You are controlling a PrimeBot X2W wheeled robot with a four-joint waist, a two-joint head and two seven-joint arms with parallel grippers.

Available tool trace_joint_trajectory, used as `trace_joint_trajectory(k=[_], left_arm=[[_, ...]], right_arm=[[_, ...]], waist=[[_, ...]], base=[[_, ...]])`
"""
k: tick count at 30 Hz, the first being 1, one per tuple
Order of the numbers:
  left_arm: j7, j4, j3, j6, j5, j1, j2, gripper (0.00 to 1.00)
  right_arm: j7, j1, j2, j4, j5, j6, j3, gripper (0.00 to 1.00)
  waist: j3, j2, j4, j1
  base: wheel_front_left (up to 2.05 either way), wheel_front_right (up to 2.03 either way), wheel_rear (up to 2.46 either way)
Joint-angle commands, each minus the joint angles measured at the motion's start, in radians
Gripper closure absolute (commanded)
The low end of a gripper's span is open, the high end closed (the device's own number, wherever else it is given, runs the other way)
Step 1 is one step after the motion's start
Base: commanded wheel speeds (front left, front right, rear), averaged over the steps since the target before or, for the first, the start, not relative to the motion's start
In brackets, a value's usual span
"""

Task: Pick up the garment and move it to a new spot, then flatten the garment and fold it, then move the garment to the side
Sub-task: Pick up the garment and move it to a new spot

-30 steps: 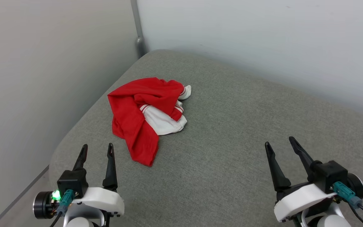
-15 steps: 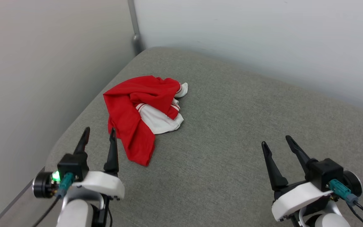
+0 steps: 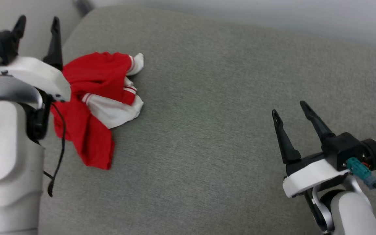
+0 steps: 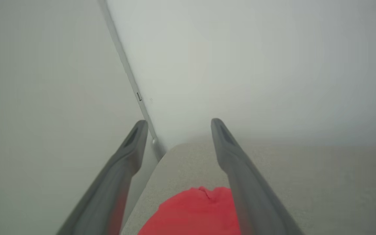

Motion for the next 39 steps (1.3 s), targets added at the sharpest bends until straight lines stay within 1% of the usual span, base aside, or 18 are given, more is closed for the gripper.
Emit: trace_joint_trajectory(k=[1, 7, 9, 15, 18, 22, 24, 25, 26, 27, 28, 29, 32, 36, 39], left_arm=[[0.036, 0.017, 0.001, -0.009, -0.007, -0.037, 0.02, 0.0], [0.277, 0.115, -0.011, -0.051, -0.065, -0.128, 0.149, 0.0], [0.36, 0.146, -0.037, -0.06, -0.085, -0.133, 0.195, 0.0], [0.57, 0.213, -0.131, -0.062, -0.23, -0.099, 0.289, 0.0], [0.664, 0.248, -0.172, -0.063, -0.306, -0.079, 0.311, 0.0], [0.78, 0.319, -0.199, -0.065, -0.397, -0.048, 0.298, 0.0], [0.8, 0.342, -0.203, -0.065, -0.418, -0.042, 0.294, 0.0], [0.789, 0.348, -0.198, -0.065, -0.429, -0.042, 0.29, 0.0], [0.778, 0.353, -0.198, -0.065, -0.434, -0.04, 0.288, 0.04], [0.767, 0.359, -0.2, -0.065, -0.434, -0.038, 0.291, 0.5], [0.746, 0.361, -0.197, -0.065, -0.433, -0.037, 0.294, 0.92], [0.728, 0.365, -0.191, -0.065, -0.433, -0.04, 0.297, 1.0], [0.657, 0.362, -0.185, -0.05, -0.407, -0.06, 0.314, 1.0], [0.528, 0.343, -0.18, -0.009, -0.352, -0.096, 0.337, 1.0], [0.429, 0.329, -0.181, 0.016, -0.317, -0.116, 0.336, 1.0]], right_arm=[[-0.008, -0.028, -0.001, -0.006, -0.001, 0.0, -0.009, 0.0], [-0.031, -0.075, -0.001, 0.006, 0.004, 0.0, -0.023, 0.0], [-0.043, -0.083, -0.001, 0.016, 0.01, 0.0, -0.024, 0.0], [-0.073, -0.116, -0.001, 0.044, 0.02, 0.0, -0.023, 0.0], [-0.083, -0.13, -0.001, 0.058, 0.026, 0.0, -0.019, 0.0], [-0.091, -0.145, -0.001, 0.072, 0.027, 0.0, -0.012, 0.0], [-0.095, -0.149, -0.001, 0.08, 0.032, 0.0, -0.008, 0.0], [-0.097, -0.149, -0.001, 0.084, 0.034, 0.0, -0.007, 0.0], [-0.098, -0.148, -0.001, 0.088, 0.036, 0.0, -0.007, 0.0], [-0.1, -0.147, -0.001, 0.09, 0.037, 0.0, -0.009, 0.0], [-0.102, -0.146, -0.001, 0.094, 0.036, 0.0, -0.011, 0.0], [-0.104, -0.143, -0.001, 0.097, 0.037, 0.0, -0.015, 0.0], [-0.106, -0.132, -0.001, 0.104, 0.037, 0.0, -0.029, 0.0], [-0.108, -0.113, -0.001, 0.117, 0.043, 0.0, -0.041, 0.0], [-0.113, -0.095, -0.001, 0.128, 0.053, 0.0, -0.043, 0.0]], waist=[[0.116, 0.0, -0.109, -0.0002], [0.217, 0.0, -0.181, -0.0002], [0.237, 0.0, -0.197, -0.0002], [0.281, 0.0, -0.225, -0.0002], [0.295, 0.0, -0.232, -0.0002], [0.302, 0.0, -0.238, -0.0002], [0.3, 0.0, -0.242, -0.0002], [0.298, 0.0, -0.245, -0.0002], [0.294, 0.0, -0.247, -0.0002], [0.289, 0.0, -0.249, -0.0002], [0.283, 0.0, -0.25, -0.0002], [0.277, 0.0, -0.251, -0.0002], [0.252, 0.0, -0.247, -0.0002], [0.199, 0.0, -0.235, -0.0002], [0.147, 0.0, -0.226, -0.0002]], base=[[0.0, 0.0, 0.0], [0.0, 0.0, 0.0], [0.0, 0.0, 0.0], [0.0, 0.0, 0.0], [0.0, 0.0, 0.0], [0.0, 0.0, 0.0], [0.0, 0.0, 0.0], [0.0, 0.0, 0.0], [0.0, 0.0, 0.0], [0.0, 0.0, 0.0], [0.0, 0.0, 0.0], [0.0, 0.0, 0.0], [0.0, 0.0, 0.0], [0.0, 0.0, 0.0], [0.0, 0.0, 0.0]])
